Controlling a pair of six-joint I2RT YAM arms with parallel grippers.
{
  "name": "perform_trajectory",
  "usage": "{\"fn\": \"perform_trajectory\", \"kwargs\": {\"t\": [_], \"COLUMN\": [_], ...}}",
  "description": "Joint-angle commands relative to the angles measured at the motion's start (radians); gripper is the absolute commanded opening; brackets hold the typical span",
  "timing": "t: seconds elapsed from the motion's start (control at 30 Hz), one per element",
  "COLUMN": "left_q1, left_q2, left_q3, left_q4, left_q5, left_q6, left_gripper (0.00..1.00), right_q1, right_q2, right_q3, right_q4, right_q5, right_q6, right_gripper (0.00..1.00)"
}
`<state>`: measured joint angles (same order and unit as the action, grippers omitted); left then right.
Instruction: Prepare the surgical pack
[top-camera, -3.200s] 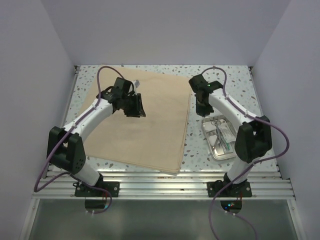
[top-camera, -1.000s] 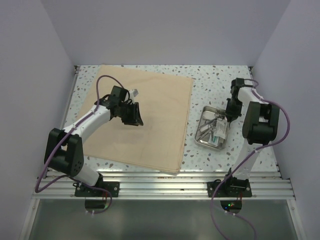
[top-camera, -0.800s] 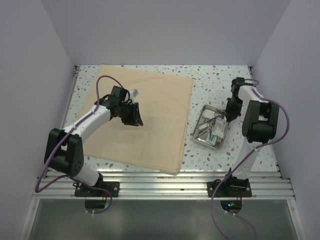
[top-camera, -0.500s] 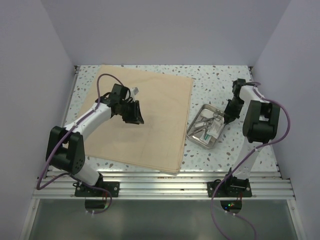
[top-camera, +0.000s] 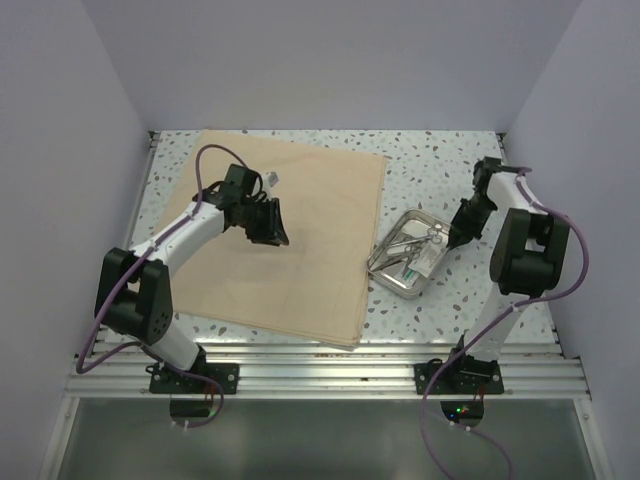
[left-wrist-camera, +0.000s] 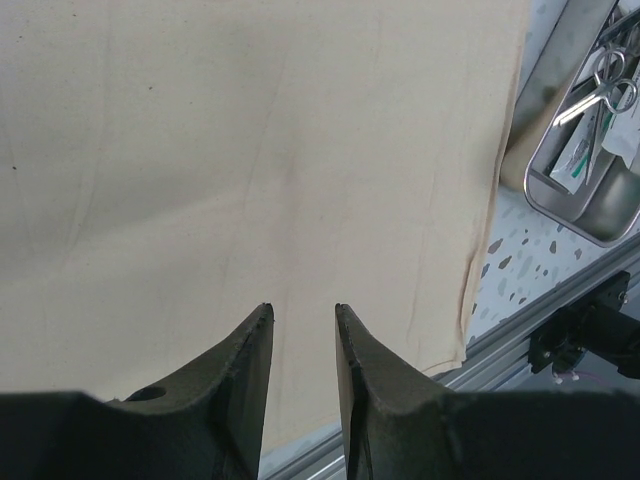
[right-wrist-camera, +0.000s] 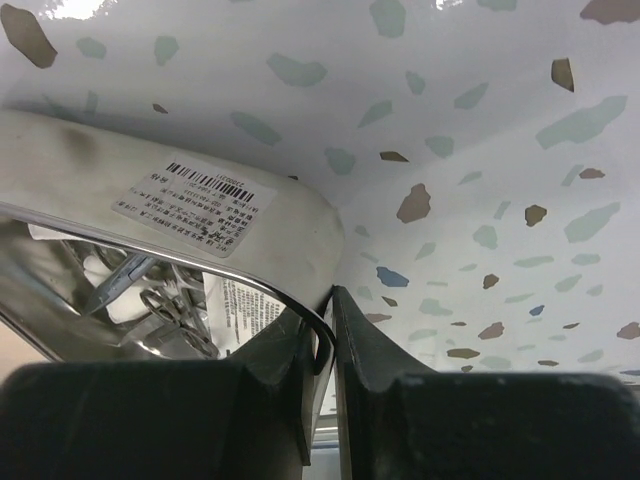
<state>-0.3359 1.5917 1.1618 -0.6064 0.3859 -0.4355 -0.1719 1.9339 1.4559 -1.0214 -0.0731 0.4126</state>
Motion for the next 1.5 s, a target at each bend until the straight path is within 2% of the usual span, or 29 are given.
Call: {"fn": "perform_trajectory", "kwargs": {"t": [0.0,0.27,0.73,1.1,1.2,1.3,1.37,1.47], "left_q1": [0.009,0.008,0.008,0.008,0.008,0.005,-0.015,-0.083], "left_q2": [0.005,0.021,0.019,0.030,0.042,0.053,0.080,0.138], "left_q3": [0.044,0.061,0.107,0.113,0.110,0.095,0.104,0.162], "left_q4": [-0.006,-0.009,-0.032,-0.027,-0.009,0.068,0.106,0.147], "left_q5": [0.007,0.005,-0.068,-0.062,-0.041,0.071,0.145,0.154], "left_q6": [-0.009,-0.006,-0.026,-0.035,-0.035,-0.026,-0.017,-0.005], "left_gripper": [0.34,0.34,0.35,0.34,0.35,0.38,0.40,0.43], "right_q1": [-0.024,-0.032,-0.032,-0.032,-0.032,-0.044,-0.046,-0.044], "right_q2": [-0.075,-0.131,-0.214,-0.230,-0.236,-0.224,-0.222,-0.217], "right_q3": [-0.022,-0.069,-0.017,-0.032,-0.034,-0.040,-0.043,-0.052], "right_q4": [-0.034,-0.009,-0.057,-0.057,-0.068,-0.065,-0.062,-0.057], "right_q5": [-0.063,-0.111,-0.186,-0.244,-0.186,-0.157,-0.140,-0.140], "right_q6": [0.022,0.028,0.094,0.104,0.095,0.068,0.058,0.048], "right_gripper": [0.00,0.00,0.00,0.00,0.00,0.00,0.00,0.00]}}
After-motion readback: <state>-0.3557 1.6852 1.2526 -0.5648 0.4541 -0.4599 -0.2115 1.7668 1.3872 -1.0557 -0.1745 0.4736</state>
